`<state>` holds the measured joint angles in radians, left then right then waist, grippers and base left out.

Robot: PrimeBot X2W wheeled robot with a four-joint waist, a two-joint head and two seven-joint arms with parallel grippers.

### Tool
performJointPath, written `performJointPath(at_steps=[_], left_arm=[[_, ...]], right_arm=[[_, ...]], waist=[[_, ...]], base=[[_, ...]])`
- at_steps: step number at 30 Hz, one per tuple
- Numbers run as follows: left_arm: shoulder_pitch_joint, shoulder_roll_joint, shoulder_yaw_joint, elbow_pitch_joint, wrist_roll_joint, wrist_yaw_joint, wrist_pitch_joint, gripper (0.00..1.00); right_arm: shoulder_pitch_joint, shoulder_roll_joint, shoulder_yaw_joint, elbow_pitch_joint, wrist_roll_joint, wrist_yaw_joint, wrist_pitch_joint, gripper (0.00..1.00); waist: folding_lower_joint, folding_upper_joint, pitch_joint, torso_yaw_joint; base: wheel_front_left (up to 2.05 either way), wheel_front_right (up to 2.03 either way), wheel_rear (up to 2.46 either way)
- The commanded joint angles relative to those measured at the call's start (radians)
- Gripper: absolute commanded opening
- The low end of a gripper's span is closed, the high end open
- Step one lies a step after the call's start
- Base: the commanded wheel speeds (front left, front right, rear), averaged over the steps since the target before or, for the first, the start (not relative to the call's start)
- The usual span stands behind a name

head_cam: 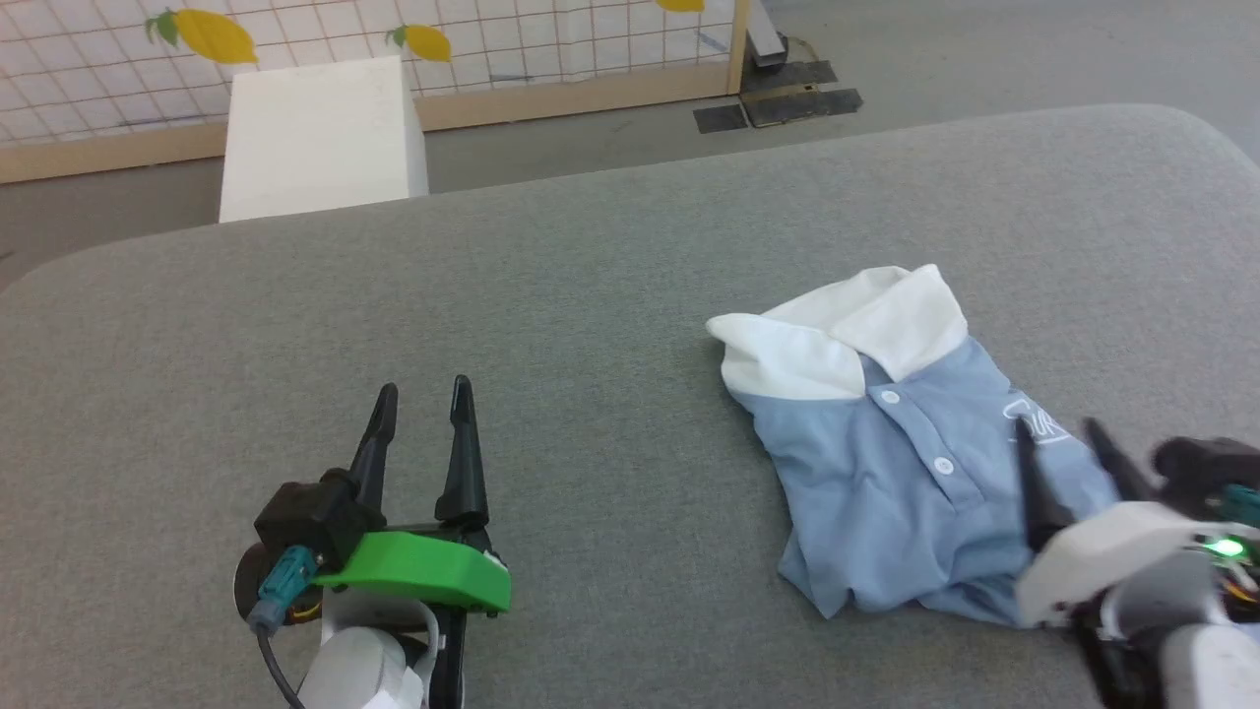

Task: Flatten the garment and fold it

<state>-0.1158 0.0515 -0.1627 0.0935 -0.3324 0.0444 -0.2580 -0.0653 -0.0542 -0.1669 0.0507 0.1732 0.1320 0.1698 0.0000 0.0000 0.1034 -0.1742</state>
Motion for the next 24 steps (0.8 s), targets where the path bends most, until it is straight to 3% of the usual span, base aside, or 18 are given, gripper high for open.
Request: performJointPath(at_steps=[1,4,8,17,18,19,21,24], left_arm=[[-0.003,-0.001,0.001,-0.001,0.006,-0.002,-0.004,1.00],[-0.002,-0.001,-0.002,-0.004,0.007,0.000,-0.004,1.00],[-0.007,-0.001,-0.009,-0.009,0.003,0.004,-0.004,1.00],[-0.035,-0.001,-0.033,-0.027,-0.012,0.017,-0.004,1.00],[-0.037,-0.001,-0.036,-0.028,-0.014,0.019,-0.004,1.00],[-0.038,-0.001,-0.037,-0.028,-0.017,0.021,-0.004,1.00],[-0.039,-0.001,-0.039,-0.026,-0.019,0.022,-0.004,1.00],[-0.039,-0.001,-0.036,-0.026,-0.022,0.023,-0.004,1.00]], right_arm=[[-0.013,0.004,0.036,-0.009,0.010,-0.001,0.001,1.00],[-0.051,0.004,0.165,-0.005,0.020,-0.001,0.046,1.00],[-0.130,0.004,0.260,0.074,0.004,-0.001,0.134,1.00],[-0.338,0.004,0.247,0.396,-0.126,-0.001,0.383,1.00],[-0.350,0.004,0.240,0.424,-0.136,-0.001,0.413,0.87],[-0.361,0.004,0.233,0.454,-0.150,-0.001,0.451,0.44],[-0.380,0.004,0.232,0.484,-0.140,-0.001,0.488,0.00],[-0.413,0.004,0.276,0.473,-0.074,-0.001,0.444,0.00]], waist=[[0.0000,0.0000,0.003,0.026],[0.0000,0.0000,0.014,0.064],[0.0000,0.0000,0.036,0.114],[0.0000,0.0000,0.096,0.226],[0.0000,0.0000,0.100,0.236],[0.0000,0.0000,0.102,0.244],[0.0000,0.0000,0.104,0.259],[0.0000,0.0000,0.102,0.273]], base=[[0.00,0.00,0.00],[0.00,0.00,0.00],[0.00,0.00,0.00],[0.00,0.00,0.00],[0.00,0.00,0.00],[0.00,0.00,0.00],[0.00,0.00,0.00],[0.00,0.00,0.00]])
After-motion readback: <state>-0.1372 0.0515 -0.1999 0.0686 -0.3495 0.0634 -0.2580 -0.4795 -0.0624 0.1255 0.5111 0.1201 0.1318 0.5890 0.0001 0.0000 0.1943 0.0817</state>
